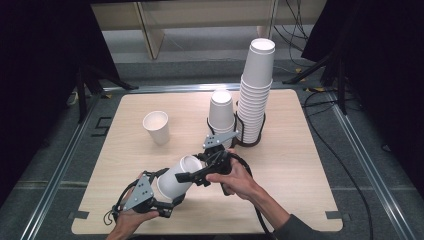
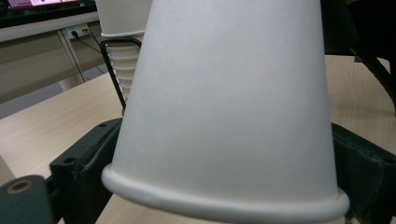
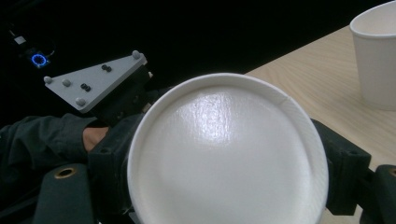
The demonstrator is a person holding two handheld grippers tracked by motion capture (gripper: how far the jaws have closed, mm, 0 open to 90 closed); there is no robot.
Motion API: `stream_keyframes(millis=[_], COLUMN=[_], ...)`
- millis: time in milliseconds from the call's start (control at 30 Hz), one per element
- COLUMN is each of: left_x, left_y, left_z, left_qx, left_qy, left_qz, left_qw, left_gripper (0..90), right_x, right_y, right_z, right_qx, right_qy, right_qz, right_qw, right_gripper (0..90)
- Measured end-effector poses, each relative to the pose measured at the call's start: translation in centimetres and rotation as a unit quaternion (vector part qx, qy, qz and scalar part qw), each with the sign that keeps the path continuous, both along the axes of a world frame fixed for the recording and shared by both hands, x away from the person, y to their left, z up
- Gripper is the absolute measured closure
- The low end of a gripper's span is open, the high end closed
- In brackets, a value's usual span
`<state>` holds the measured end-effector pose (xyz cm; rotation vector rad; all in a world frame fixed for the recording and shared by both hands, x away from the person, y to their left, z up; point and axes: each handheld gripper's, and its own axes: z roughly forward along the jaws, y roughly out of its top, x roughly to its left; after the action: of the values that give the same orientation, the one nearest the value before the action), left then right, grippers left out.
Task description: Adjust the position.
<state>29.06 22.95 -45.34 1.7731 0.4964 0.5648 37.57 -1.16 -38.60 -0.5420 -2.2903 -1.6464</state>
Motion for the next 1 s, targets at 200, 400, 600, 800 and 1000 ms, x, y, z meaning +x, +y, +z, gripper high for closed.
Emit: stream_keyframes(millis=[200,400,600,800,1000], left_x=[0.0,0.0,0.0,-0.1,0.0], left_y=[-0.1,-0.1,-0.4,-0.9,-0.9], left_z=[-0.1,0.1,0.0,-0.1,-0.1], left_qx=[0.038,0.065,0.112,0.144,0.19], left_qy=[0.01,0.019,0.039,0.056,0.06], left_qz=[-0.006,-0.012,-0.032,-0.042,-0.046], left_qw=[0.9992,0.9977,0.9924,0.9871,0.9789], left_gripper=[10.6,12.0,12.0,12.0,12.1], right_x=[-0.3,-0.7,-1.3,-1.9,-2.6], right_y=[0.1,-0.2,-0.6,-0.4,0.5], right_z=[0.5,1.5,2.6,2.3,1.5], right_qx=[-0.051,-0.103,-0.165,-0.22,-0.265], right_qy=[-0.074,-0.125,-0.177,-0.196,-0.217], right_qz=[0.011,0.022,0.035,0.068,0.098], right_qw=[0.9959,0.9866,0.9696,0.9531,0.9342], right_gripper=[20.5,17.1,16.5,18.2,19.0])
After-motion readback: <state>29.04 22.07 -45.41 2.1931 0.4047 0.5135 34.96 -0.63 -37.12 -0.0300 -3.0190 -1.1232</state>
